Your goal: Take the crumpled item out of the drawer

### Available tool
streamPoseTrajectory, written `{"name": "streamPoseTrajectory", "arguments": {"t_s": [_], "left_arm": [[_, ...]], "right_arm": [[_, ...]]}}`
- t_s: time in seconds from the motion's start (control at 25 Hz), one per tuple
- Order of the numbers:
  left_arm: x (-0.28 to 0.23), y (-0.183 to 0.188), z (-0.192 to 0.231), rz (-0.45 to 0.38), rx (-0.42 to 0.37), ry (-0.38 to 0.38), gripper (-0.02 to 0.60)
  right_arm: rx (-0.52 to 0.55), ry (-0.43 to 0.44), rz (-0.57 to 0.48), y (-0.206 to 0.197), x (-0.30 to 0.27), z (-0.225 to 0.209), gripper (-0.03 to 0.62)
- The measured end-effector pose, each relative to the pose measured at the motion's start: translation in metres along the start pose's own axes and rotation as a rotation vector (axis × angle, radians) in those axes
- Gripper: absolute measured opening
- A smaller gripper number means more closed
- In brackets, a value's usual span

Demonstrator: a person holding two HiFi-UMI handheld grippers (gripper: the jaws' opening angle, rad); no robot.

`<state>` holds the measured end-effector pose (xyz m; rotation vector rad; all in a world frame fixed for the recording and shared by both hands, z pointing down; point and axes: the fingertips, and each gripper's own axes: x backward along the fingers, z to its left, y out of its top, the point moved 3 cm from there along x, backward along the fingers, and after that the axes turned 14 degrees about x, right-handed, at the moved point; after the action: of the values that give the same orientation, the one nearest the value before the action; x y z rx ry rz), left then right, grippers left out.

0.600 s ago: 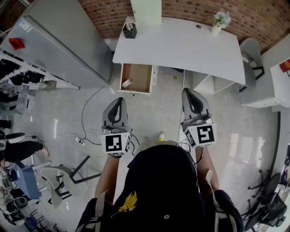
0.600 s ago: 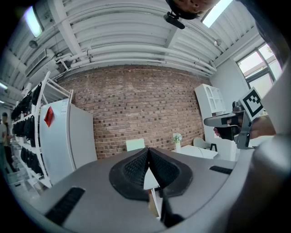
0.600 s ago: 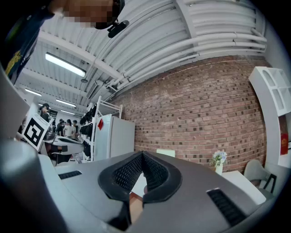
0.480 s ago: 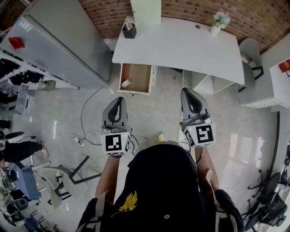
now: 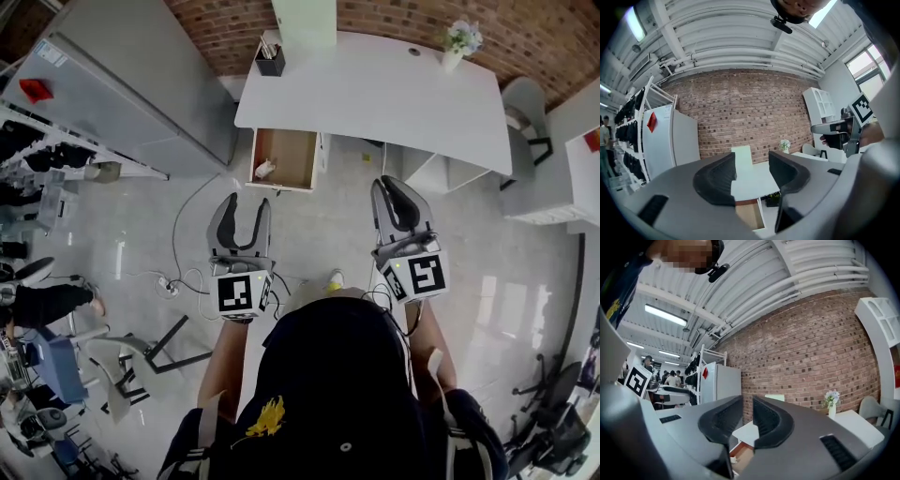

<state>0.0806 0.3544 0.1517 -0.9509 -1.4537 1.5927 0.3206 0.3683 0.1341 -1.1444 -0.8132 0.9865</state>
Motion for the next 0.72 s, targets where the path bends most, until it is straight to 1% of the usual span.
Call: {"name": "streamPoseTrajectory", "arguments": {"t_s": [0.04,0.08,0.12,0.2,0.32,0.44,0.52,0.6,0.64,0.68,0.72], "left_arm": [[0.000,0.002,0.001,-0.008,-0.007,0.015,0.243],[0.001,0.003,0.001,-0.016,-0.022,0.031,0.283],[0.001,0.005,0.003,-0.022,-0.042,0.046,0.322],[0.003,0.006,0.007,-0.020,-0.069,0.066,0.337],[0.006,0.003,0.017,-0.001,-0.061,0.088,0.337],[0.006,-0.006,0.025,0.045,-0.076,0.113,0.336],[-0.002,-0.010,0.024,0.051,-0.059,0.100,0.336],[-0.007,-0.009,0.028,0.041,-0.010,0.104,0.336],[-0.008,-0.012,0.034,0.050,0.008,0.108,0.336],[-0.008,-0.016,0.041,0.062,0.013,0.106,0.336],[-0.010,-0.021,0.049,0.075,0.002,0.098,0.337]], "right_arm": [[-0.022,0.003,-0.004,-0.001,-0.002,-0.003,0.131],[-0.040,0.010,-0.006,-0.003,-0.004,-0.006,0.254],[-0.051,0.018,-0.006,-0.005,-0.007,-0.008,0.298],[-0.050,0.036,0.003,-0.009,-0.013,-0.009,0.313],[-0.040,0.073,0.011,-0.014,-0.023,-0.003,0.313],[-0.047,0.109,0.020,-0.020,-0.033,0.003,0.313],[-0.046,0.120,0.038,-0.027,-0.039,0.005,0.313],[-0.047,0.126,0.055,-0.033,-0.047,0.013,0.313],[-0.046,0.128,0.061,-0.035,-0.052,0.018,0.313],[-0.044,0.128,0.065,-0.036,-0.057,0.022,0.313],[-0.042,0.128,0.068,-0.037,-0.064,0.025,0.313]]}}
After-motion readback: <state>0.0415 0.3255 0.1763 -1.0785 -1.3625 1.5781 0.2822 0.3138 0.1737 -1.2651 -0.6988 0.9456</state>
